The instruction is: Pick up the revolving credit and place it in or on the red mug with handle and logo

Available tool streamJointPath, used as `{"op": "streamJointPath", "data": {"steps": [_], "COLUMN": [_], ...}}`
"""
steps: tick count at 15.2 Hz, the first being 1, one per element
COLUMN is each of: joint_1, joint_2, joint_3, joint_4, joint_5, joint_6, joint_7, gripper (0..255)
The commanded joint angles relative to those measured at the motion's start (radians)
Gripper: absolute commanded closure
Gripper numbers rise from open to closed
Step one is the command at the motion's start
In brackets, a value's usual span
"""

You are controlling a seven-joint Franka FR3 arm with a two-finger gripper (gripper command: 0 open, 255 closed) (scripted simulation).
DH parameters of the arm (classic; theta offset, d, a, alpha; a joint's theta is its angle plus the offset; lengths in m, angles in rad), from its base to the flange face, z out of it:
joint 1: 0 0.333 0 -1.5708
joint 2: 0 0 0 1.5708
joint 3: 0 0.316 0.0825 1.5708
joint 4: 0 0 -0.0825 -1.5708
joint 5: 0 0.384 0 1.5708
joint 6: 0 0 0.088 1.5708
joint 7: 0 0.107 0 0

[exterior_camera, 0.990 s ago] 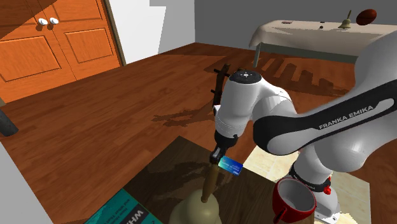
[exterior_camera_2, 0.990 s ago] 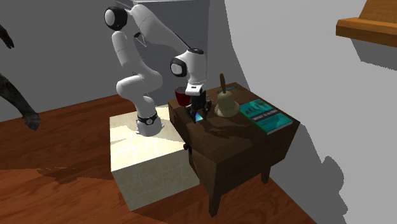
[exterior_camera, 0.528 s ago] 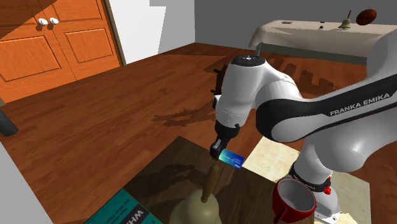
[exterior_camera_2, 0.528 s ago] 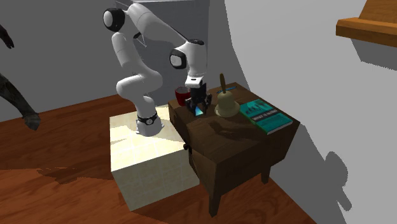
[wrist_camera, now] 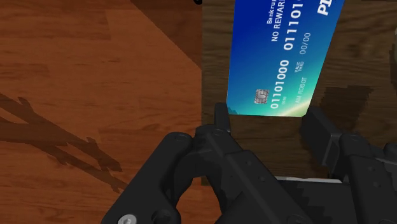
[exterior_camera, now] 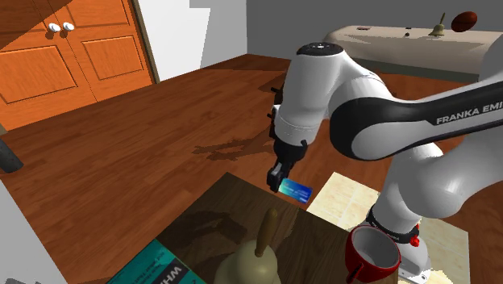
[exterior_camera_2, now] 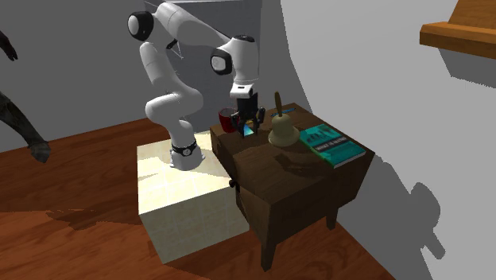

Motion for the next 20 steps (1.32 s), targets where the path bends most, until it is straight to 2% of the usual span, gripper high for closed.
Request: {"op": "streamJointPath", "data": {"steps": [1, 9, 20], "joint_1": [-0.003, -0.011, 0.191], "joint_2": [-0.004, -0.018, -0.361], "joint_3": [-0.007, -0.032, 0.053], "joint_4": [0.025, 0.112, 0.019], "joint_5": [-0.006, -0.024, 0.108], "joint_6": [-0.029, -0.129, -0.378], "joint_7": [-0.001, -0.005, 0.177], "gripper": [255, 255, 255]}}
